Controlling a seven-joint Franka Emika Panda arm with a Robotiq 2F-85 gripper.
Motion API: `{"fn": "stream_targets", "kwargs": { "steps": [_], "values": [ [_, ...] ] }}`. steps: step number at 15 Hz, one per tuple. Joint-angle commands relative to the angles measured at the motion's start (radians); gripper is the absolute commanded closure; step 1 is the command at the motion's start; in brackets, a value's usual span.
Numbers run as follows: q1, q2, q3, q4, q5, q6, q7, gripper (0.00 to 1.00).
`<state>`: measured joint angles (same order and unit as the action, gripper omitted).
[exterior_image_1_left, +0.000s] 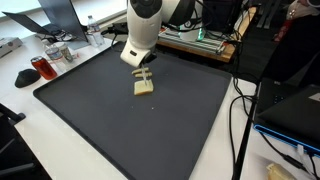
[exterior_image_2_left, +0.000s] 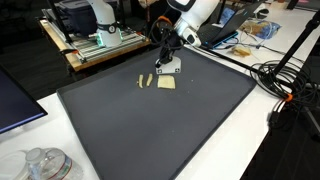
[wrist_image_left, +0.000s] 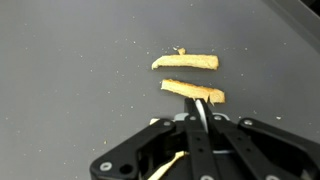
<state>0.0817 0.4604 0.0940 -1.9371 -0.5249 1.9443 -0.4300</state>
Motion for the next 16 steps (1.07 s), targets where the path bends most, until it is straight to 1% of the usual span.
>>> {"fn": "stream_targets", "kwargs": {
  "steps": [1,4,8,11,16],
  "values": [
    [0.015,-0.113,0.014,-0.087,0.012,0.002,0.023,0.99],
    [0.037,-0.177,0.030,-0.122,0.020,0.013,0.075,0.99],
    [0.055,-0.240,0.062,-0.158,0.067,0.074,0.113,0.99],
    [0.072,-0.256,0.077,-0.172,0.088,0.125,0.153,0.99],
    [0.121,-0.229,0.086,-0.164,0.049,0.195,0.270,0.99]
  ]
}}
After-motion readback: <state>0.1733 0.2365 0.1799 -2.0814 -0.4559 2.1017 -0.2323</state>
